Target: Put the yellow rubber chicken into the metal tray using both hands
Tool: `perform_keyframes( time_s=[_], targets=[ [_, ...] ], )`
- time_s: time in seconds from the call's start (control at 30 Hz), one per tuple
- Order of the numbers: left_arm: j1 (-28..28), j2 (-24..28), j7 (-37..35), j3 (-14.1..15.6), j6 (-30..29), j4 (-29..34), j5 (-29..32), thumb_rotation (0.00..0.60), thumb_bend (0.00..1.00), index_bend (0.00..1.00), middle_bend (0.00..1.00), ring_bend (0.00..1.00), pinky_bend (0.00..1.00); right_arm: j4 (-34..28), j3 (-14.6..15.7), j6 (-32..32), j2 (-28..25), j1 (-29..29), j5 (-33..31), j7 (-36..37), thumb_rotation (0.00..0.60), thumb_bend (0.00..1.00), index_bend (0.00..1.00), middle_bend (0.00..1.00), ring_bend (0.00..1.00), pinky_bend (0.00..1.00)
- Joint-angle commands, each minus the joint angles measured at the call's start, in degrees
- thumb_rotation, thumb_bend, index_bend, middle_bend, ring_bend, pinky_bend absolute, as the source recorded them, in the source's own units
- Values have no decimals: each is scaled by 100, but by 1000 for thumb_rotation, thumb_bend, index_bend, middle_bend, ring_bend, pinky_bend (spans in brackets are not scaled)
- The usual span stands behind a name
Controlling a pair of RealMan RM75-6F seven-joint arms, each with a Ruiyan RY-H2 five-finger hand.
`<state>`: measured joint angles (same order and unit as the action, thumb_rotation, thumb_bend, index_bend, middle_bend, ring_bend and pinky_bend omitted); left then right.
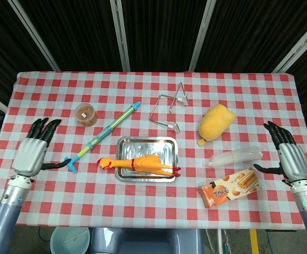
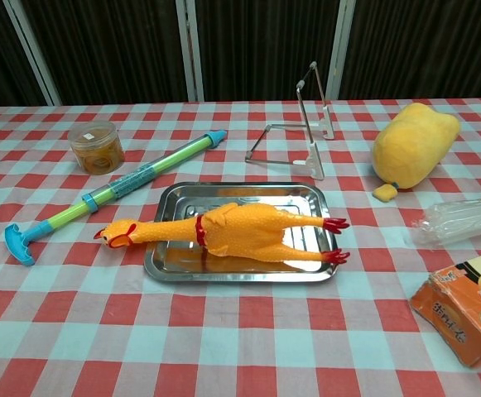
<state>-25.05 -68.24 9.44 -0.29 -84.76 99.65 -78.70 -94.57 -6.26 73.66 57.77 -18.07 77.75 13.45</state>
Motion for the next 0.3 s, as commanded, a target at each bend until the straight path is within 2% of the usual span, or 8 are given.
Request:
perform_keyframes(
  time_s=[0.03,0.17,0.3],
  targets=[
    [405,225,-192,211,-282,54,-126,600,74,48,102,17,37,106,177,594,241,419,164,-752,600,56,0,0,0,33],
    [691,348,-329,334,-340,-17,-86,600,74,66,103,17,37,124,276,1006,389,676,276,-1280,600,55,0,0,0,22],
    [881,412,-485,435,-290,-52,-113,600,74,79,108,17,37,5,410,1206,408,893,379,-1474,600,56,0,0,0,11]
  ],
)
